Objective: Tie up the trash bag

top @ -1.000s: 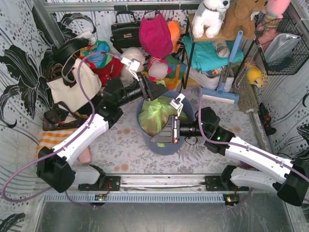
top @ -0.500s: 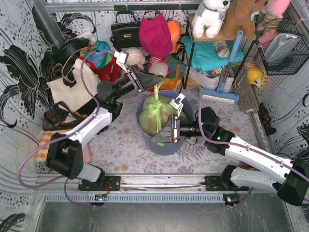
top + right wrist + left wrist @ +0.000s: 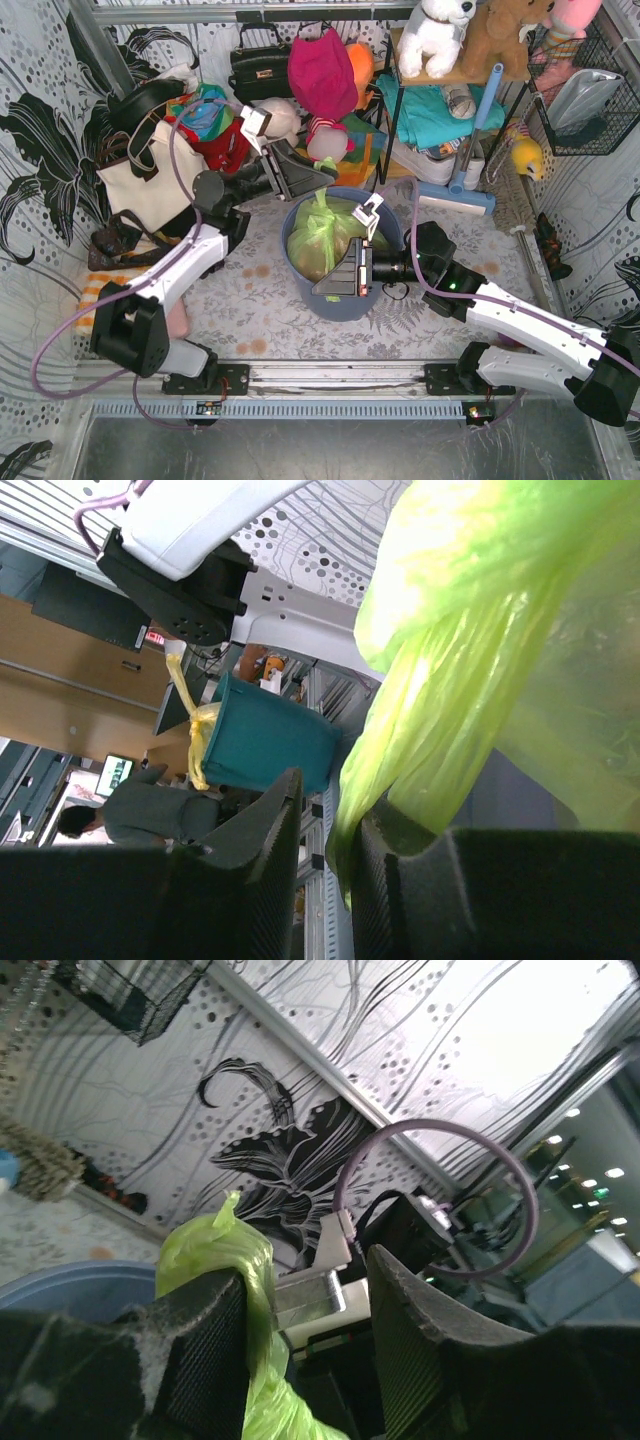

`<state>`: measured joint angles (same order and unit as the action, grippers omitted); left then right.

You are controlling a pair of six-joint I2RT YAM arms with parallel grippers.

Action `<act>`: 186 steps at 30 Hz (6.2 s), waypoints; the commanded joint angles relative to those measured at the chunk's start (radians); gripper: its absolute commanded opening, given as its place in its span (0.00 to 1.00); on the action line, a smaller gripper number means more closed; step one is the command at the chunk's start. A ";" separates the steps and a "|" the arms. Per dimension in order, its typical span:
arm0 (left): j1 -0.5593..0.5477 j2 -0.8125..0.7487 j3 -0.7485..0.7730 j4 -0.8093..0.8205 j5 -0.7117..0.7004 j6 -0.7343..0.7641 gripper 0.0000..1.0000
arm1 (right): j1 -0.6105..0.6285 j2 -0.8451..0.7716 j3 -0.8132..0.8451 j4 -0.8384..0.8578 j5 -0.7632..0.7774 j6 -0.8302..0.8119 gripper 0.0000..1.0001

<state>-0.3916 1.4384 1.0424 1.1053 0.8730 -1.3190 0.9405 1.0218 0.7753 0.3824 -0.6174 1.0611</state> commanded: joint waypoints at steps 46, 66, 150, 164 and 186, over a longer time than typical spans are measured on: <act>0.053 0.186 0.203 -0.493 -0.123 0.348 0.43 | 0.024 -0.122 -0.149 0.308 -0.226 0.029 0.20; 0.112 0.307 0.546 -0.767 -0.155 0.444 0.42 | 0.083 -0.111 -0.036 0.315 -0.298 -0.051 0.20; -0.084 -0.070 0.189 -0.950 -0.105 0.486 0.12 | 0.083 -0.111 -0.164 0.267 -0.176 -0.078 0.24; -0.068 0.002 0.137 -0.430 0.031 0.128 0.20 | 0.083 -0.099 -0.165 0.283 -0.179 -0.071 0.24; -0.066 0.081 0.152 -0.313 0.102 0.057 0.48 | 0.083 -0.095 -0.154 0.278 -0.164 -0.072 0.24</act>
<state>-0.4637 1.5028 1.1862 0.7414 0.9398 -1.2659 1.0199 0.9298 0.5800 0.6285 -0.7879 1.0046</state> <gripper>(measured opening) 0.458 0.240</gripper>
